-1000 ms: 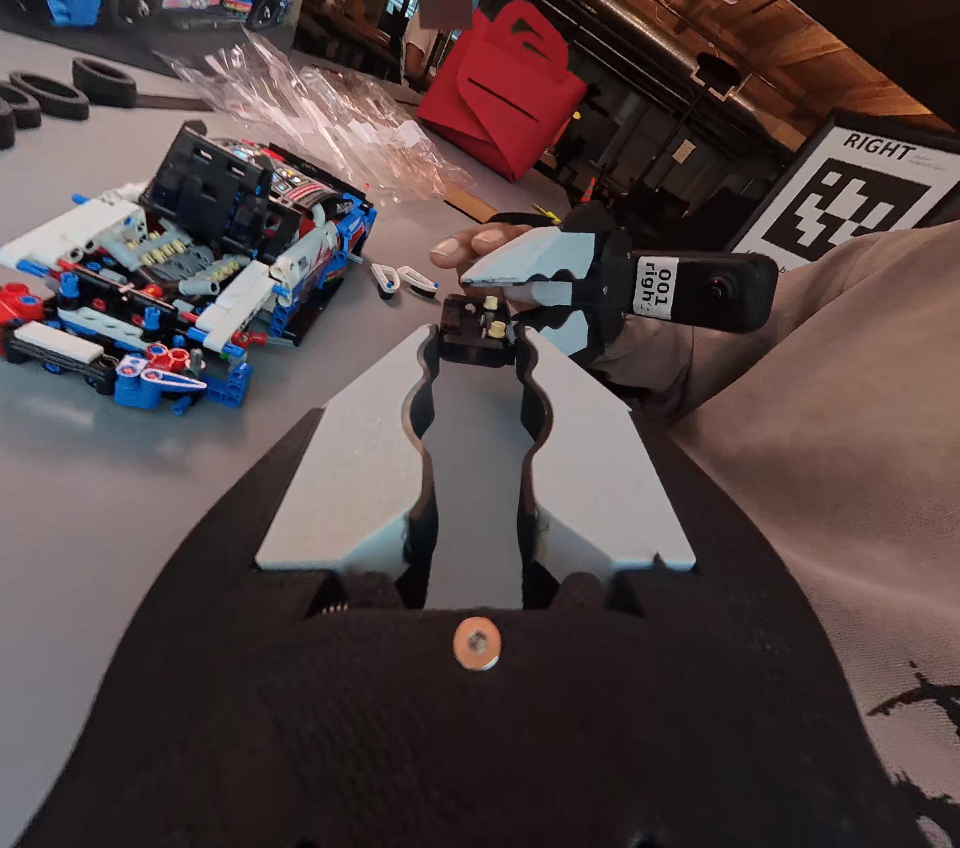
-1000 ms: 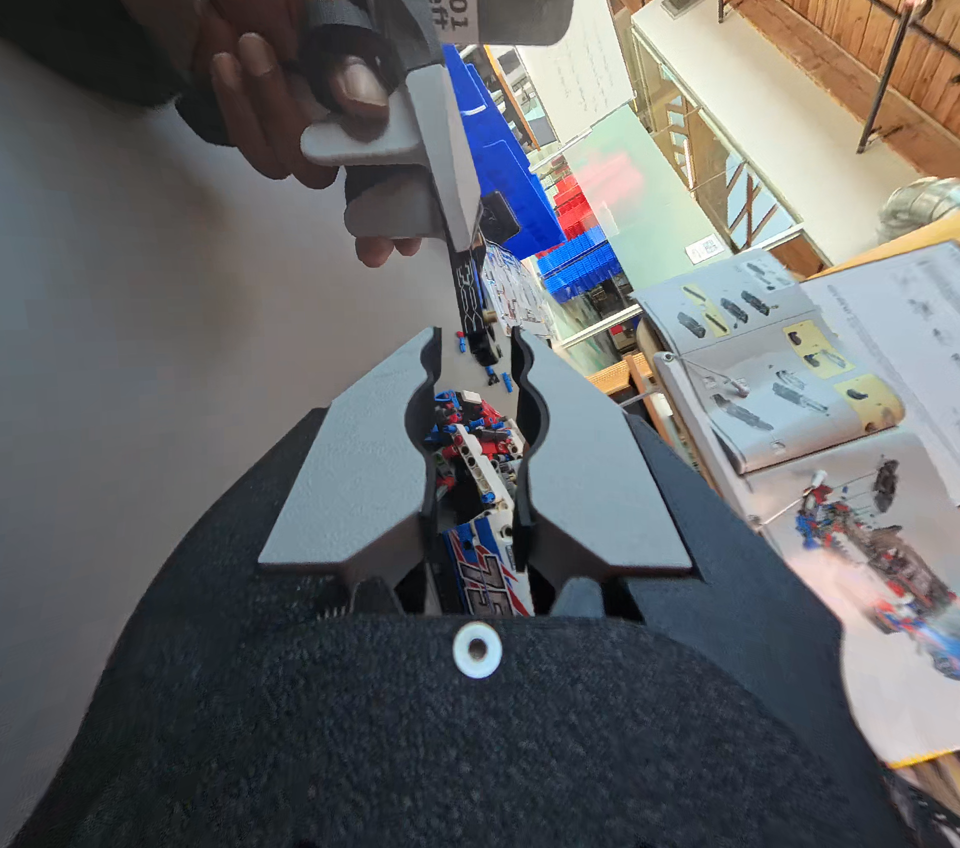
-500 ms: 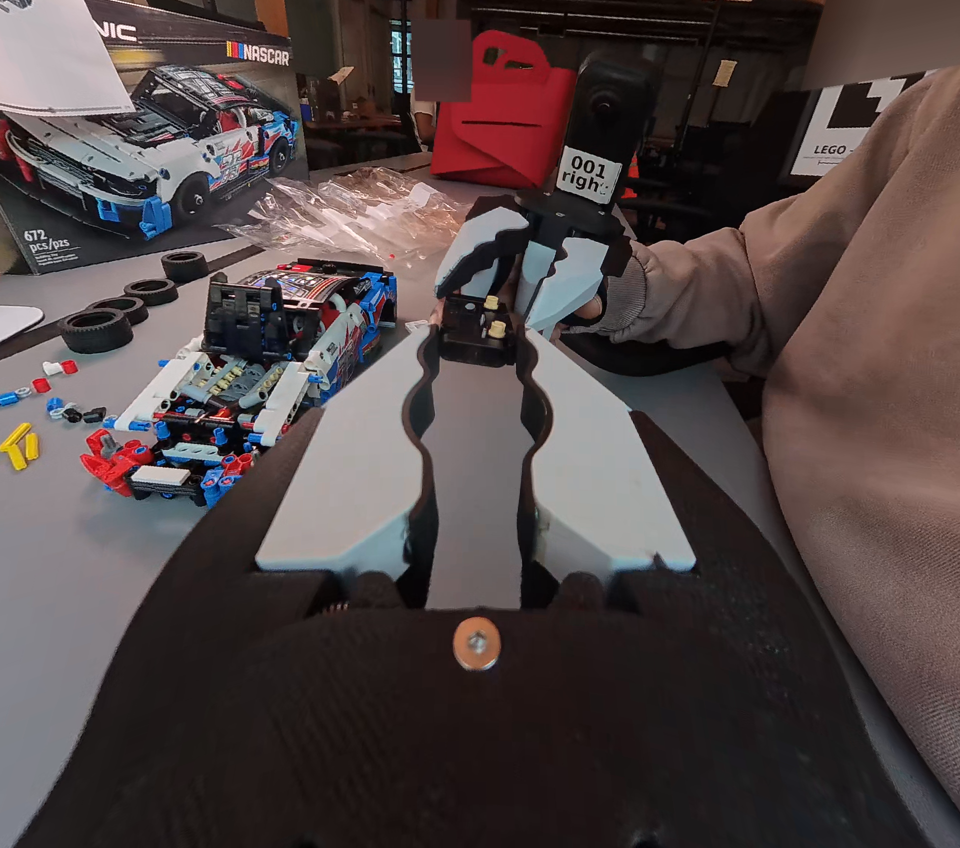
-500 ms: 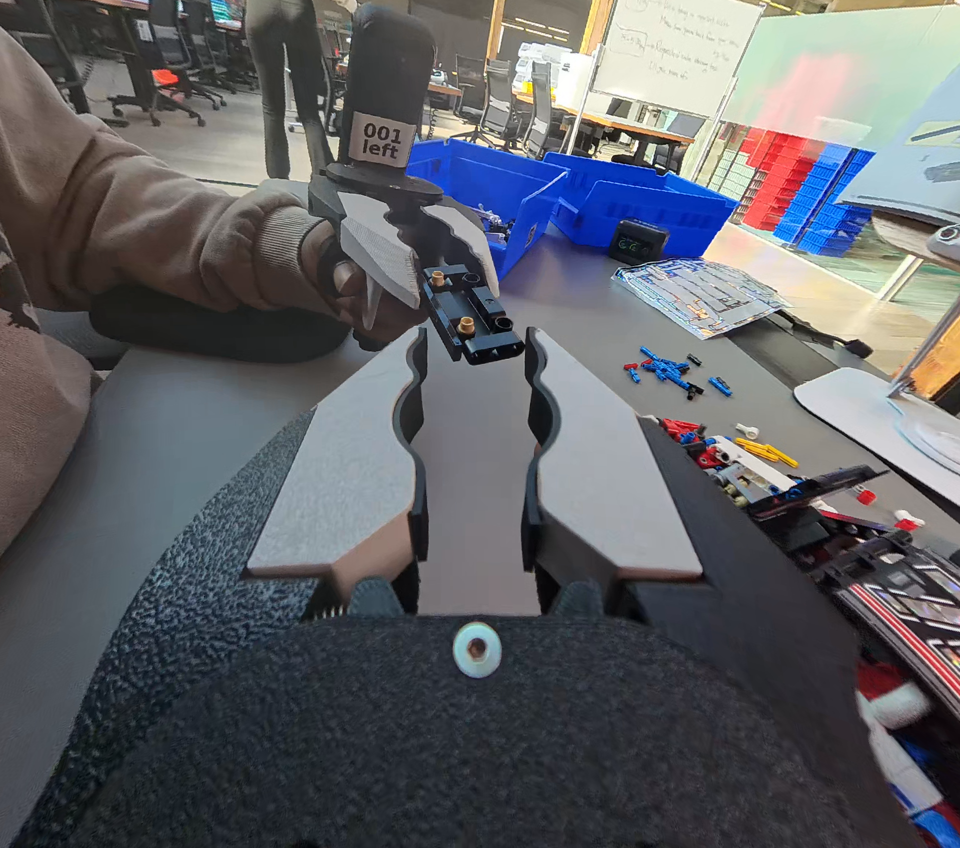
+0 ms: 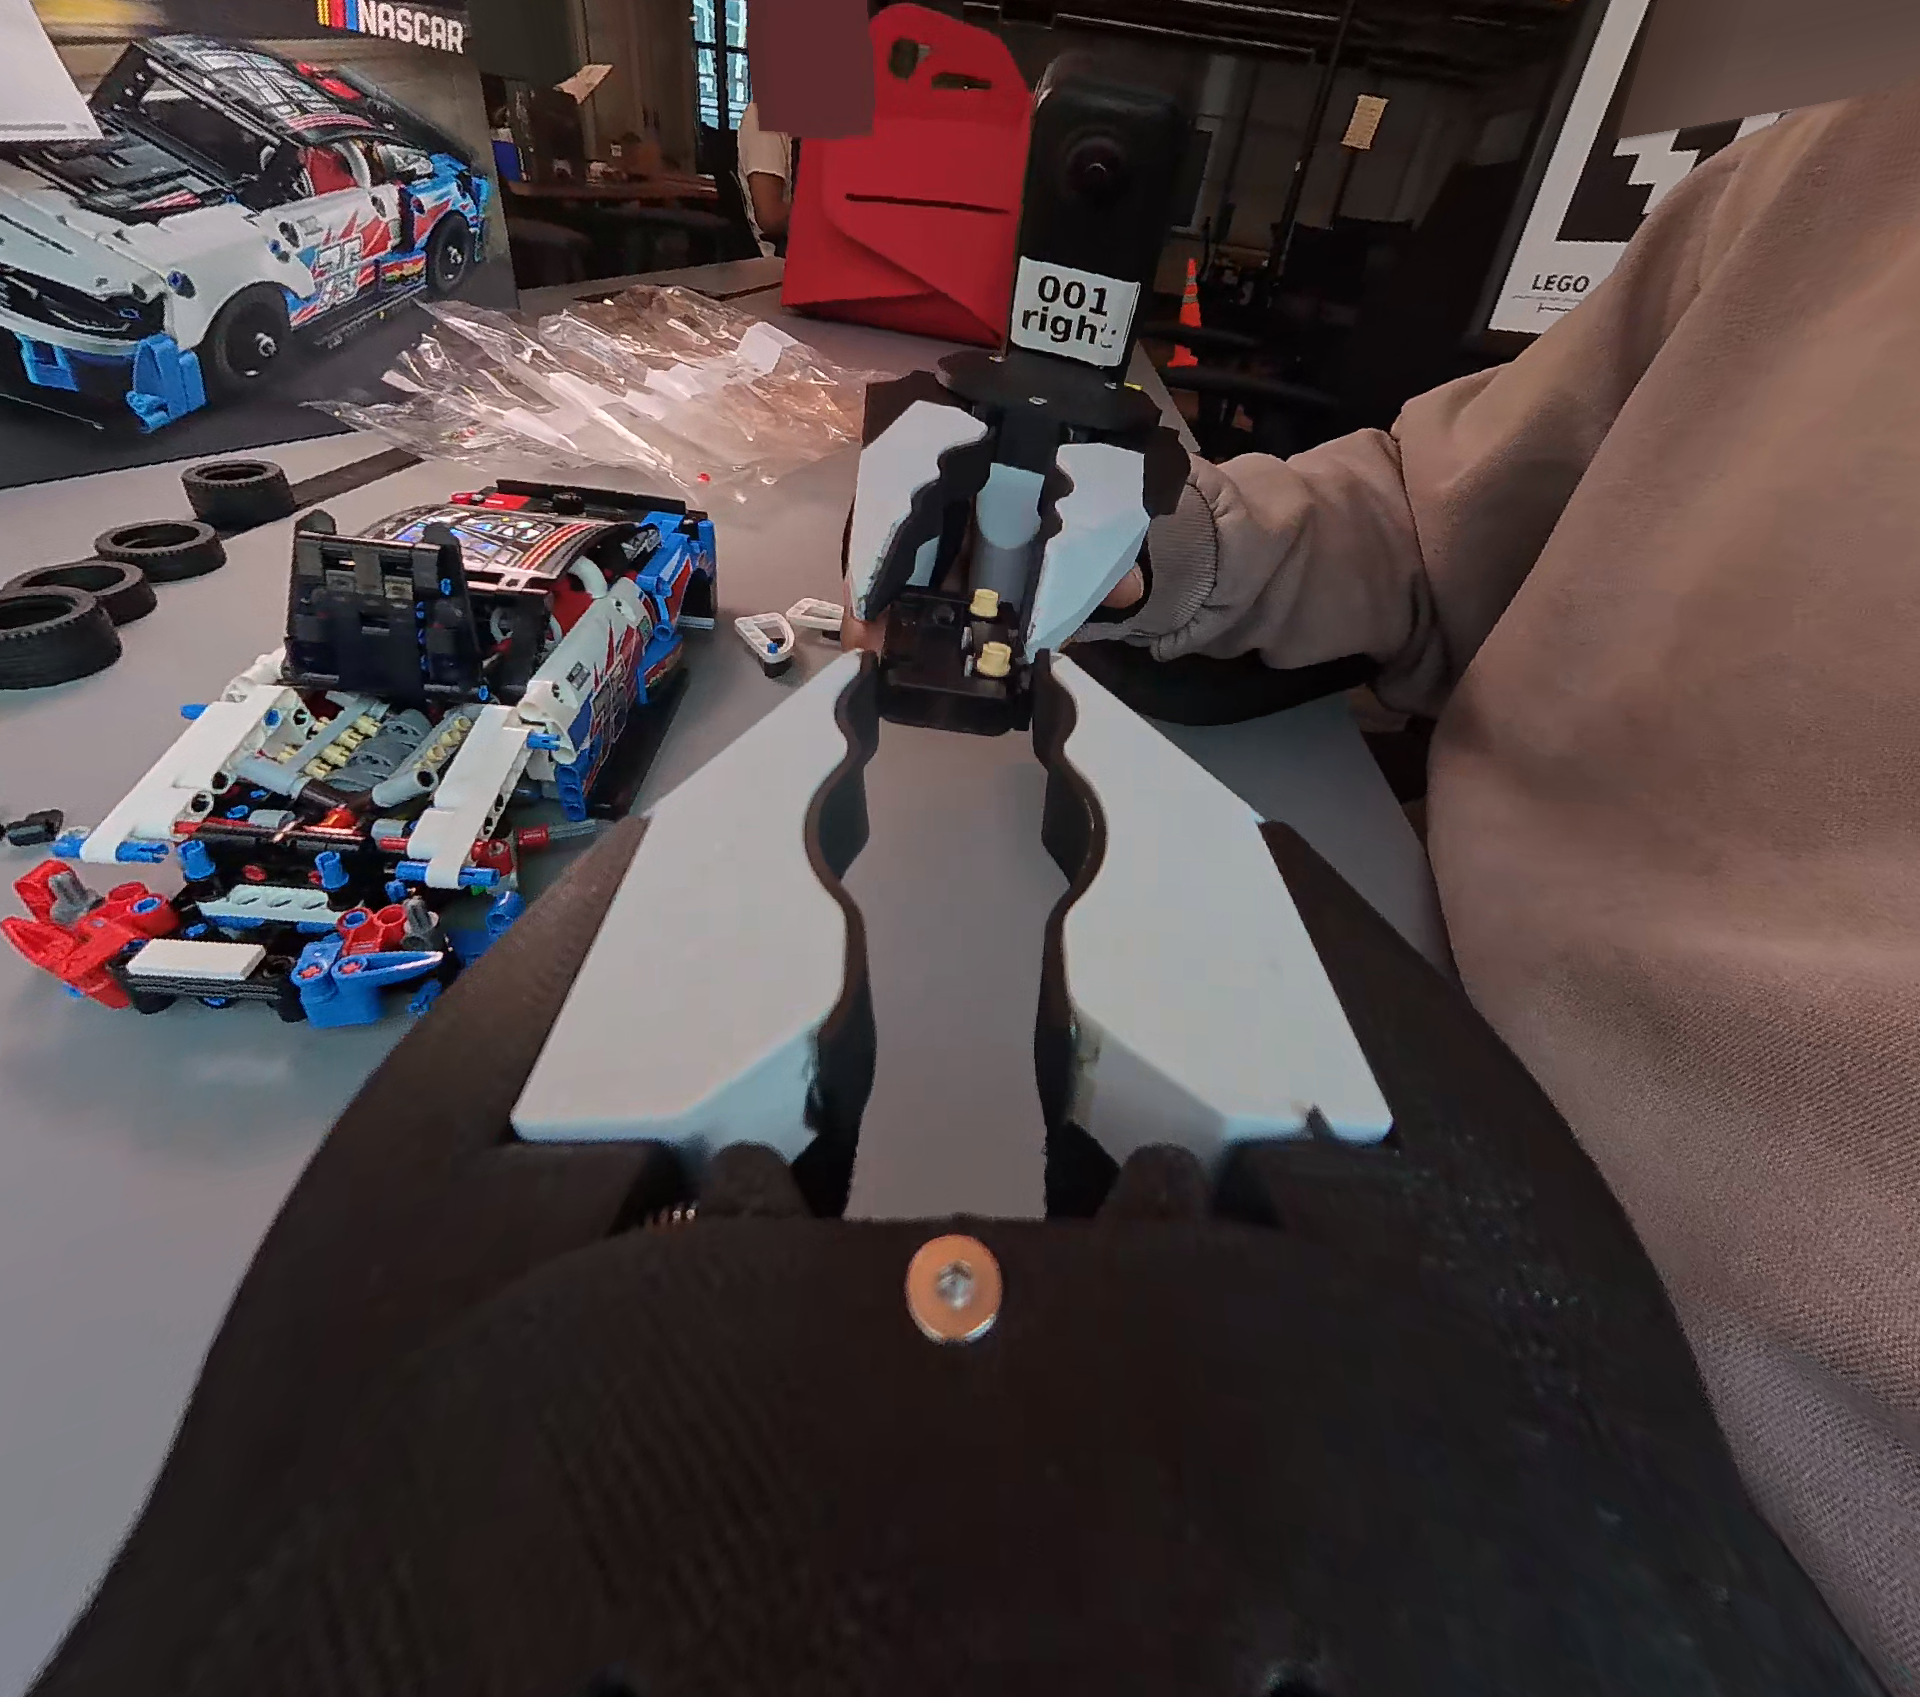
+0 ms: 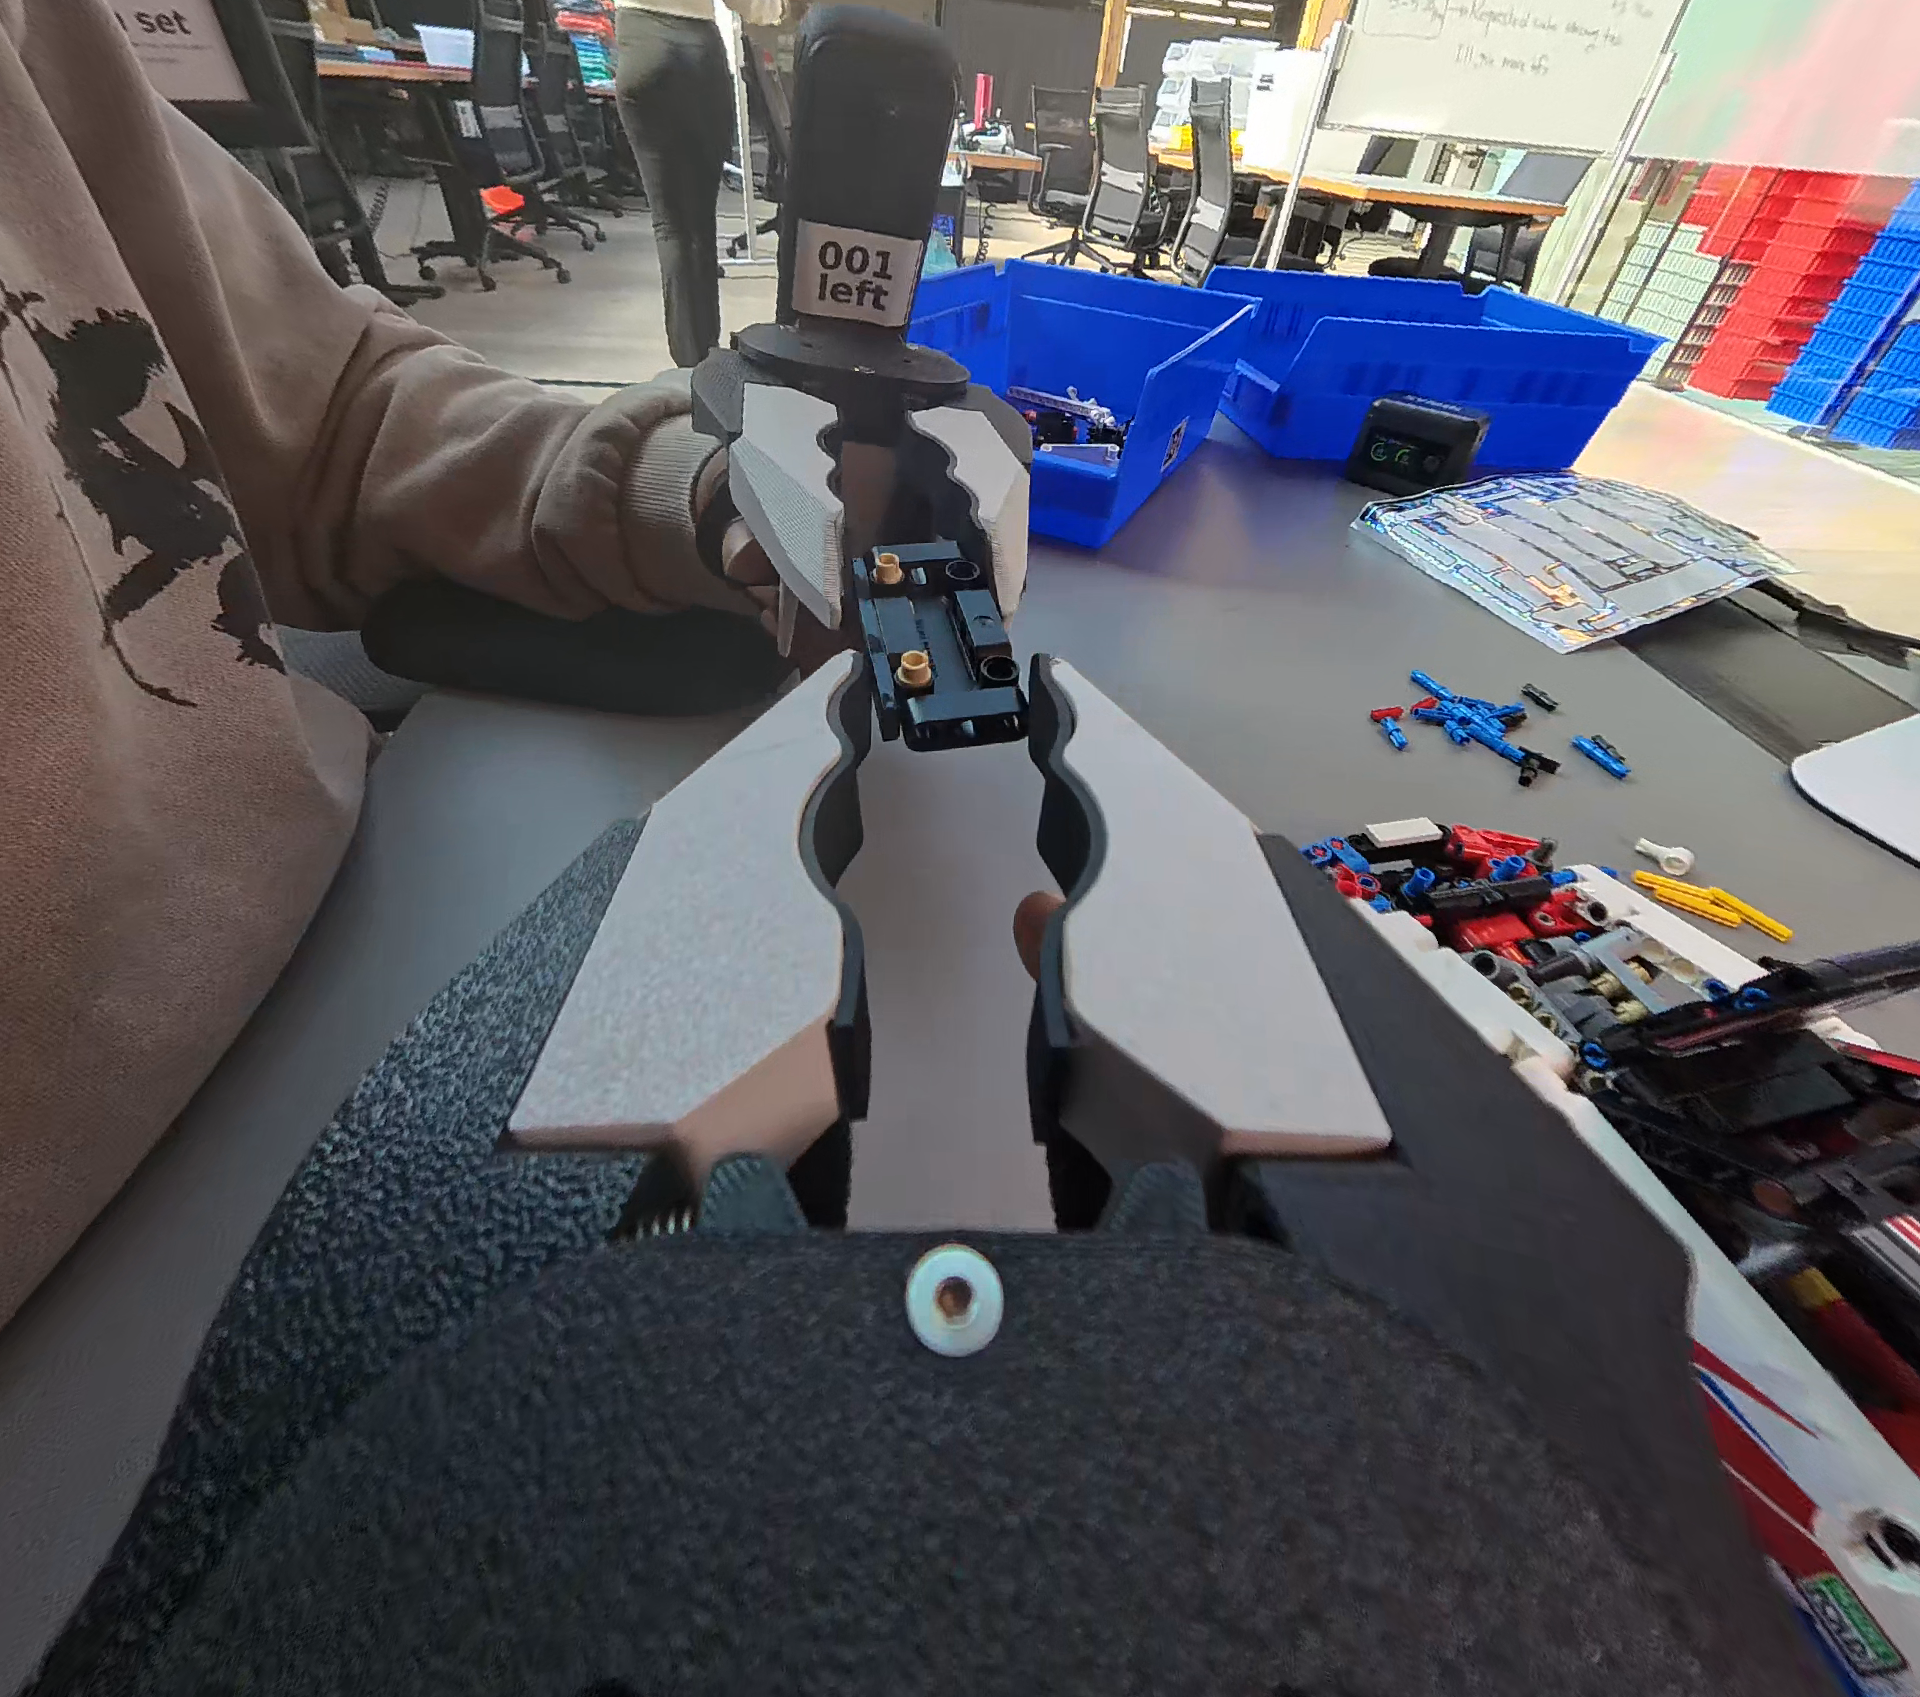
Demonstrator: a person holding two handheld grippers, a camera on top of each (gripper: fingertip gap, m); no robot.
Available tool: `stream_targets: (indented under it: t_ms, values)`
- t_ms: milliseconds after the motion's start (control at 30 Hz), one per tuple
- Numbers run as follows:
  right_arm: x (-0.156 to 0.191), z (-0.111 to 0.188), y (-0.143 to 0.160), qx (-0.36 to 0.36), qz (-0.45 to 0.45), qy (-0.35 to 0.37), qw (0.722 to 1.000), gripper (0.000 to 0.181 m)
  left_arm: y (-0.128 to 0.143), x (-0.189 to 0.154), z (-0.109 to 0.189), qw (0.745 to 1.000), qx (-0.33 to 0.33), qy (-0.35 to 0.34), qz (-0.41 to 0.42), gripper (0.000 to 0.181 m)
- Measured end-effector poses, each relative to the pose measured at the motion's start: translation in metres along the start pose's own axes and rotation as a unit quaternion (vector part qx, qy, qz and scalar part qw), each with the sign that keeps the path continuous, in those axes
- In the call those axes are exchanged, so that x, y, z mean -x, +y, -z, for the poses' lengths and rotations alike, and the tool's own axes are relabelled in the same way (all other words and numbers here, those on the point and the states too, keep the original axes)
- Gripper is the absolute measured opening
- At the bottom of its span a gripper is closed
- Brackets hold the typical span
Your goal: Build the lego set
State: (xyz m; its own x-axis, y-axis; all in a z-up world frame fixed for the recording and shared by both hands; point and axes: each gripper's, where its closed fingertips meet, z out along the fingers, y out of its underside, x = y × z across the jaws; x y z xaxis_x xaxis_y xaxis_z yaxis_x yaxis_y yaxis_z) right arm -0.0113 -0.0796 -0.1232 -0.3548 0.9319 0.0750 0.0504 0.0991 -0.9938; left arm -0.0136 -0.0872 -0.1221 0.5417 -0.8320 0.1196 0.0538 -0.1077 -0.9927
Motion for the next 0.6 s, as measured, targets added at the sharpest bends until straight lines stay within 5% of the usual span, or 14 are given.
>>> stream_targets:
  t_ms: [367, 600]
  values:
    - [0.0, -0.006, 0.092, 0.256, 0.033, -0.003, 0.966, 0.026, 0.095, 0.021, 0.002, 0.956, 0.279, -0.054, -0.078, 0.027]
    - [-0.003, -0.008, 0.097, 0.28, -0.011, 0.012, 0.96, 0.027, 0.102, 0.025, 0.005, 0.952, 0.296, -0.059, -0.046, 0.027]
